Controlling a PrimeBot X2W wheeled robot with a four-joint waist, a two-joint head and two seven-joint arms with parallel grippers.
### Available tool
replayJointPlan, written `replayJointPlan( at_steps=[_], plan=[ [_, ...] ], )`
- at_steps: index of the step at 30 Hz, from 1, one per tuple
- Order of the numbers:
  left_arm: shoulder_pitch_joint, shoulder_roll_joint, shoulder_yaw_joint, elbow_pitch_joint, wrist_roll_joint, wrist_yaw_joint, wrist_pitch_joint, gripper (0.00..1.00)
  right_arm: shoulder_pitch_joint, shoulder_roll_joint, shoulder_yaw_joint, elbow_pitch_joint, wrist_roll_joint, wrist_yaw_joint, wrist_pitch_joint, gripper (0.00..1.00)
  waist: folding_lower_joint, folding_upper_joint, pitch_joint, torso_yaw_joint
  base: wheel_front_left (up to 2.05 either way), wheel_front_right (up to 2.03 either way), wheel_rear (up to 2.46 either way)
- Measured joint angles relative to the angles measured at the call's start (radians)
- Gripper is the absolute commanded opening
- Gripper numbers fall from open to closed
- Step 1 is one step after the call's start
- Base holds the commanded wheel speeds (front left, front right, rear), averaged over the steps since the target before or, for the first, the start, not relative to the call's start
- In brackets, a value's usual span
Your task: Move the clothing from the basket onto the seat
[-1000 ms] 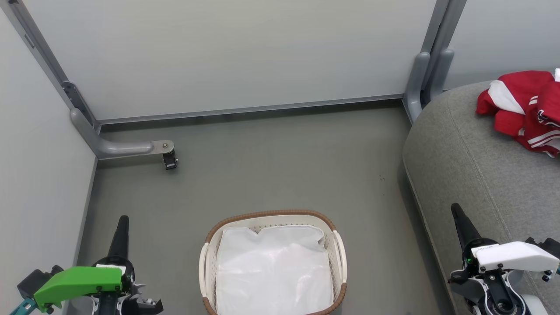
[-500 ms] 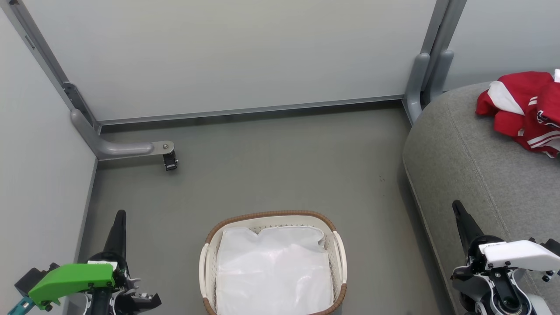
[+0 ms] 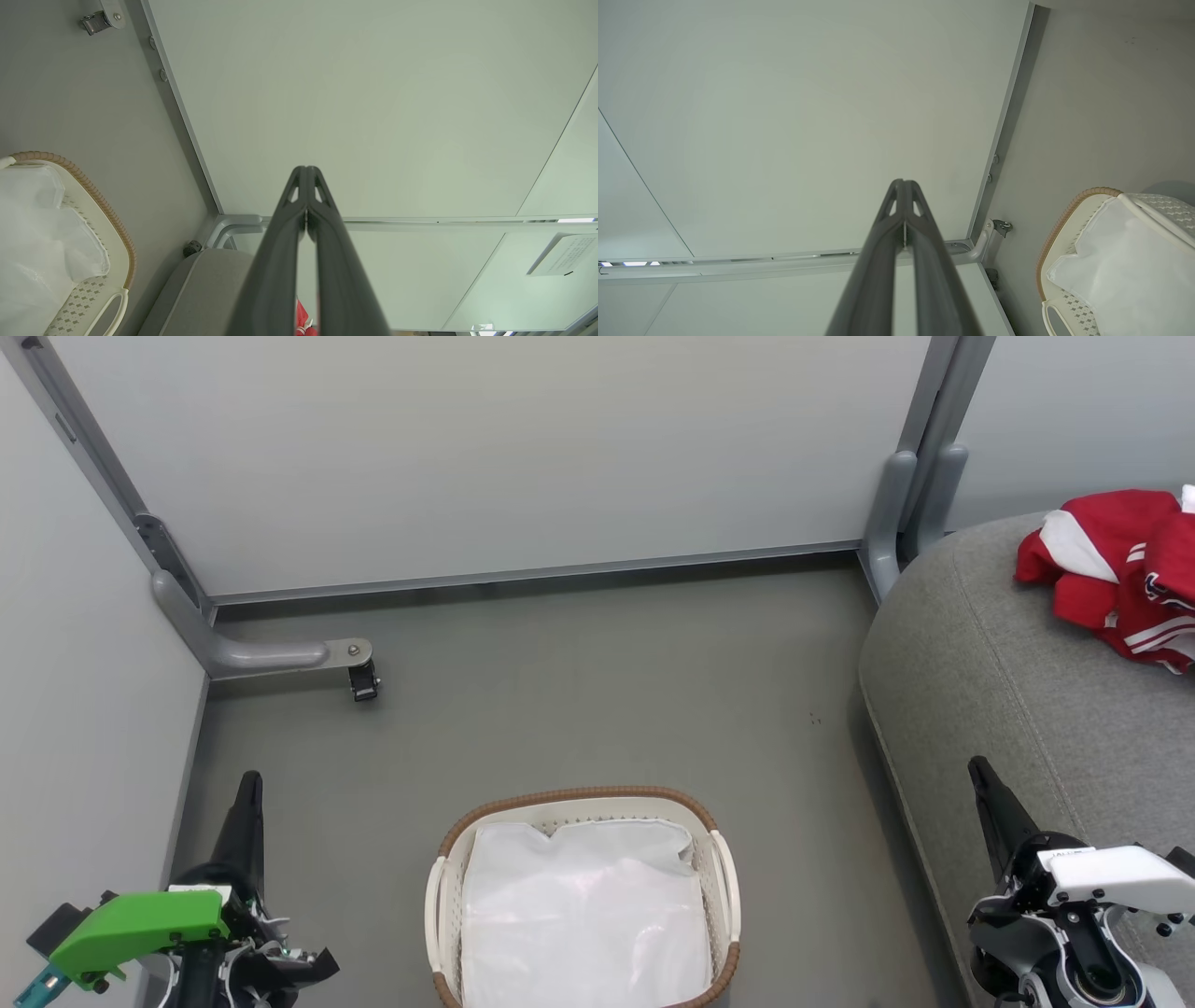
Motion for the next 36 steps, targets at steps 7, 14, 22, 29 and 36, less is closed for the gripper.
replayJointPlan(
  at_steps=[7, 14, 22, 29, 36],
  plan=[
    [-0.004, 0.000, 0.002, -0.001, -0.007, -0.001, 0.001, 0.00, 0.000, 0.000, -0.001, -0.001, 0.007, 0.000, 0.000, 0.00, 0.0000, 0.0000, 0.000, 0.000, 0.00, 0.00, 0.00],
    [-0.004, 0.000, 0.002, -0.001, -0.007, -0.001, 0.001, 0.00, 0.000, 0.000, -0.001, -0.001, 0.007, 0.000, 0.000, 0.00, 0.0000, 0.0000, 0.000, 0.000, 0.00, 0.00, 0.00],
    [-0.004, 0.000, 0.002, -0.001, -0.007, -0.001, 0.001, 0.00, -0.001, 0.000, -0.001, -0.001, 0.007, 0.000, 0.000, 0.00, 0.0000, 0.0000, 0.000, 0.000, 0.00, 0.00, 0.00],
    [-0.004, 0.000, 0.002, -0.001, -0.007, -0.001, 0.001, 0.00, -0.001, 0.000, -0.001, -0.001, 0.007, 0.000, 0.000, 0.00, 0.0000, 0.0000, 0.000, 0.000, 0.00, 0.00, 0.00],
    [-0.004, 0.000, 0.002, -0.001, -0.007, -0.001, 0.001, 0.00, -0.001, 0.000, -0.001, -0.001, 0.007, 0.000, 0.000, 0.00, 0.0000, 0.0000, 0.000, 0.000, 0.00, 0.00, 0.00]
  ],
)
